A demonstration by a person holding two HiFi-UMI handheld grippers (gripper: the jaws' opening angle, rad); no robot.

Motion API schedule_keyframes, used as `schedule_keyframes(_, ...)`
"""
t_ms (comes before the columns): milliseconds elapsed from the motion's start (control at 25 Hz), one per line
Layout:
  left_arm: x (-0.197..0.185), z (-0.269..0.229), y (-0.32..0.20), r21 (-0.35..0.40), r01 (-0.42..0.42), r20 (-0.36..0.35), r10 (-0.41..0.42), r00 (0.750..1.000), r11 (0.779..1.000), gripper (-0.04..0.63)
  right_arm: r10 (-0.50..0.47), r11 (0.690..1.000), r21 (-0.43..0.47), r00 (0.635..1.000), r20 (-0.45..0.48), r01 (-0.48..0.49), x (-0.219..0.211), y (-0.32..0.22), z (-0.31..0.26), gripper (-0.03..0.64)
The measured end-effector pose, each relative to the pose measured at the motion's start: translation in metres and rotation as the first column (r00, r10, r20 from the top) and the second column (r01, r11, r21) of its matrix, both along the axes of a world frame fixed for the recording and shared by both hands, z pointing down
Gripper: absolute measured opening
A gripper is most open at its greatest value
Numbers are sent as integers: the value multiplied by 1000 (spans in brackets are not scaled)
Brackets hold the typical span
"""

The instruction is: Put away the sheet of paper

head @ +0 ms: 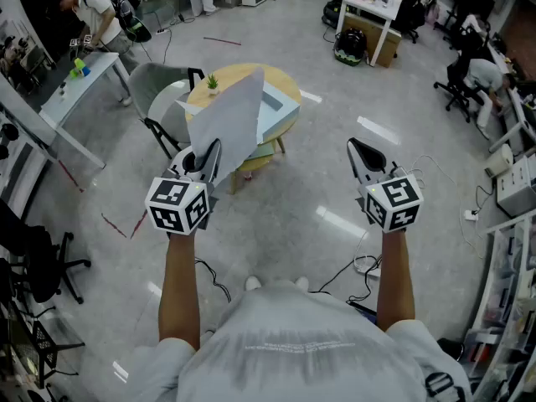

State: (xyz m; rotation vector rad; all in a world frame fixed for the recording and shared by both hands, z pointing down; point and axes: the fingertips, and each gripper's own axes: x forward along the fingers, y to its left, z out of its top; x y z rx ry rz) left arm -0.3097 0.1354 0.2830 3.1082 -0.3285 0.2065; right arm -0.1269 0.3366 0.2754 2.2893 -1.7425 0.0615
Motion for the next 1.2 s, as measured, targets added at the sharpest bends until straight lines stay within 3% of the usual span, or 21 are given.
schedule_keyframes(360, 17, 9, 23, -29, 22, 23, -21, 1000, 999, 17, -17, 998, 67, 1000, -6, 18, 18, 23, -2, 28)
schedule_keyframes(800, 63, 33, 62, -70, 72, 42, -69, 997, 995, 17, -93, 996, -15, 995, 24, 93, 66, 56, 28, 28)
schedule_keyframes(1200, 99, 36, 40, -48, 81, 56, -78, 995, 996, 17, -80, 996, 33, 996, 49, 79, 109, 46, 32, 28)
